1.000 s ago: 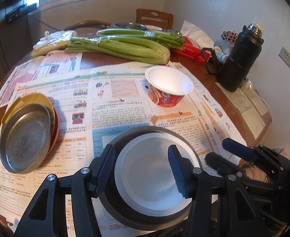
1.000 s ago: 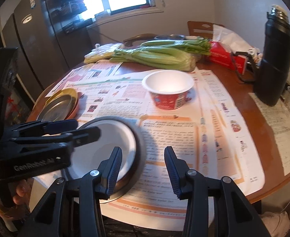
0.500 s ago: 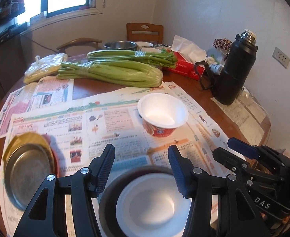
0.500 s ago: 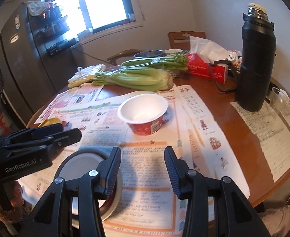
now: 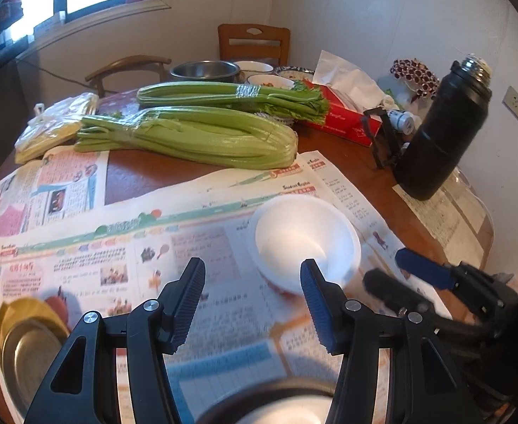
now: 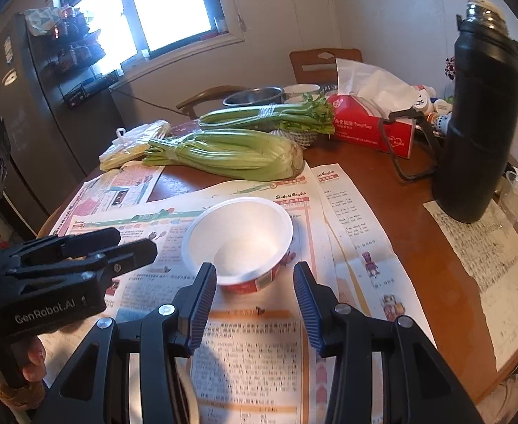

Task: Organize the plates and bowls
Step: 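Move the left tool to the red-printed paper bowl and grasp its rim, then lift the paper bowl with the left tool and carry it over the steel bowl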

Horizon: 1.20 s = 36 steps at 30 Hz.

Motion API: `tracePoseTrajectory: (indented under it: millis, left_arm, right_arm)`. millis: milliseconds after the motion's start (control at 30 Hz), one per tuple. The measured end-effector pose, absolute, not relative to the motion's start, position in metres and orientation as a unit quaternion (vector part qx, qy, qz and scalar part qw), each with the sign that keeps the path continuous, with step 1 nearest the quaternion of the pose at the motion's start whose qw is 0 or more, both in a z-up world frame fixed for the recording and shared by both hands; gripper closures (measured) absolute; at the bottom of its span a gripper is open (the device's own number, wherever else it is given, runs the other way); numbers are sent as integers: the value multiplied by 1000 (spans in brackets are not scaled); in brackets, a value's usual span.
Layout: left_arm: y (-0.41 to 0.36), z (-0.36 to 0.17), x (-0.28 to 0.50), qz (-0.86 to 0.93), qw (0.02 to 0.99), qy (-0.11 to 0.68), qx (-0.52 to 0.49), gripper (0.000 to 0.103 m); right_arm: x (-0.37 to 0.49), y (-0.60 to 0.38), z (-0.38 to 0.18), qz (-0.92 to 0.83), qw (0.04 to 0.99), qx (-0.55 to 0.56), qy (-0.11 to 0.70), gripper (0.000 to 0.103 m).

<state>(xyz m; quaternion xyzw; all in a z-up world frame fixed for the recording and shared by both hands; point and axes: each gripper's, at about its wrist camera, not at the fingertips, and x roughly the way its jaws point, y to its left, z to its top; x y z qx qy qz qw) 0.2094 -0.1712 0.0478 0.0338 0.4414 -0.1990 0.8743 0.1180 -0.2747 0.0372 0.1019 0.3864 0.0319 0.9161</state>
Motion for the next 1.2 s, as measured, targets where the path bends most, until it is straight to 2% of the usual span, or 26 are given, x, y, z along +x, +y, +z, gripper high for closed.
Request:
tracePoseTrajectory:
  millis: [333, 633, 1000, 1100, 1200]
  left_arm:
    - [-187, 8, 250, -178, 849, 497, 34, 45]
    - [-191, -16, 261, -176, 838, 516, 29, 45]
    - [-192, -26, 261, -196, 827, 526, 19, 46]
    - [-195, -24, 256, -204, 828, 522, 24, 51]
    - [-196, -21, 252, -205, 831, 517, 29, 52]
  right_arm:
    - [151, -286, 7, 25, 897, 116, 426, 58]
    - [164, -278, -7, 51, 891, 106, 439, 58]
    - [166, -256, -16, 80, 885, 89, 450, 58]
    - [164, -252, -14, 87, 884, 89, 450, 58]
    - [163, -250, -13, 81, 885, 80, 452, 58]
